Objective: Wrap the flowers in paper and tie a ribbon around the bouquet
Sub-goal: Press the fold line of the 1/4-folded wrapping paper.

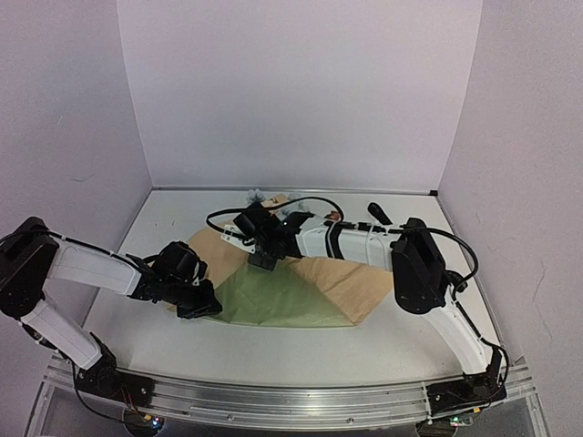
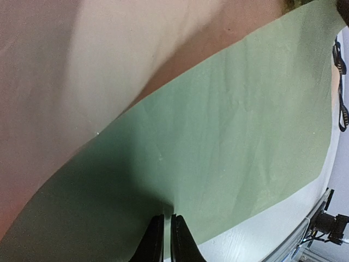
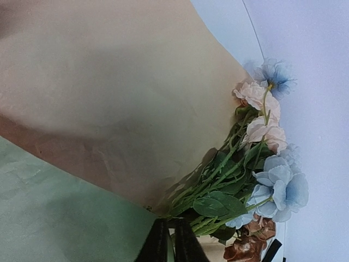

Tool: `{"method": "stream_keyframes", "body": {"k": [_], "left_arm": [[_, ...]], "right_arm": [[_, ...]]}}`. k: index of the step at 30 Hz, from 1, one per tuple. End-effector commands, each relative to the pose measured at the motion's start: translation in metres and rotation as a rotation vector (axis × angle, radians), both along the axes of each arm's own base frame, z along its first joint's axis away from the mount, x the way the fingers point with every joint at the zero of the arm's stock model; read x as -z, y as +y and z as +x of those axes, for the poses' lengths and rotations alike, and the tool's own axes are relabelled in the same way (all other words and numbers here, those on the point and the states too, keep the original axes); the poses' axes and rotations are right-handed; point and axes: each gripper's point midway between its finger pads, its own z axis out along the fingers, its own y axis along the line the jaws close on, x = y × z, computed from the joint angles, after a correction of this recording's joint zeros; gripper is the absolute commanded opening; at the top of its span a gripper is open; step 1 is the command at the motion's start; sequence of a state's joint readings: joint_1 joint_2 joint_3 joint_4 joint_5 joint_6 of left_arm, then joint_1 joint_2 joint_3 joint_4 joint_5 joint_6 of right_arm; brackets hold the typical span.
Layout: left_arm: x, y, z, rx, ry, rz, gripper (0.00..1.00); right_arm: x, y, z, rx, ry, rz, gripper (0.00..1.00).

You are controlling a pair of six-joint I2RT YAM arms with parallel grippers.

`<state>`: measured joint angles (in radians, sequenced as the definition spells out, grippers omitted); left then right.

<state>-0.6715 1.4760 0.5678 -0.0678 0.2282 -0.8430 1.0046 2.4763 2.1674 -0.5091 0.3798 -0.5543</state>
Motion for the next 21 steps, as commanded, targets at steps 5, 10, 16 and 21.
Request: {"method": "stream_keyframes", "body": {"k": [5, 10, 16, 21], "left_arm": [[0.004, -0.007, 0.01, -0.02, -0.012, 0.016, 0.05], [0.008, -0.005, 0.008, -0.029, 0.006, 0.034, 0.05], [0.01, -0.001, 0.005, -0.046, 0.02, 0.044, 0.04], [0.005, -0.003, 0.004, -0.045, 0.016, 0.027, 0.04]], "right_arm": [[-0.041, -0.007, 0.012, 0.104, -0.015, 0.129, 0.52], [-0.081, -0.035, -0.004, 0.203, 0.046, 0.235, 0.77], [-0.117, -0.078, -0.051, 0.33, 0.209, 0.391, 0.95], [-0.115, -0.099, -0.103, 0.481, 0.477, 0.569, 0.8]]}}
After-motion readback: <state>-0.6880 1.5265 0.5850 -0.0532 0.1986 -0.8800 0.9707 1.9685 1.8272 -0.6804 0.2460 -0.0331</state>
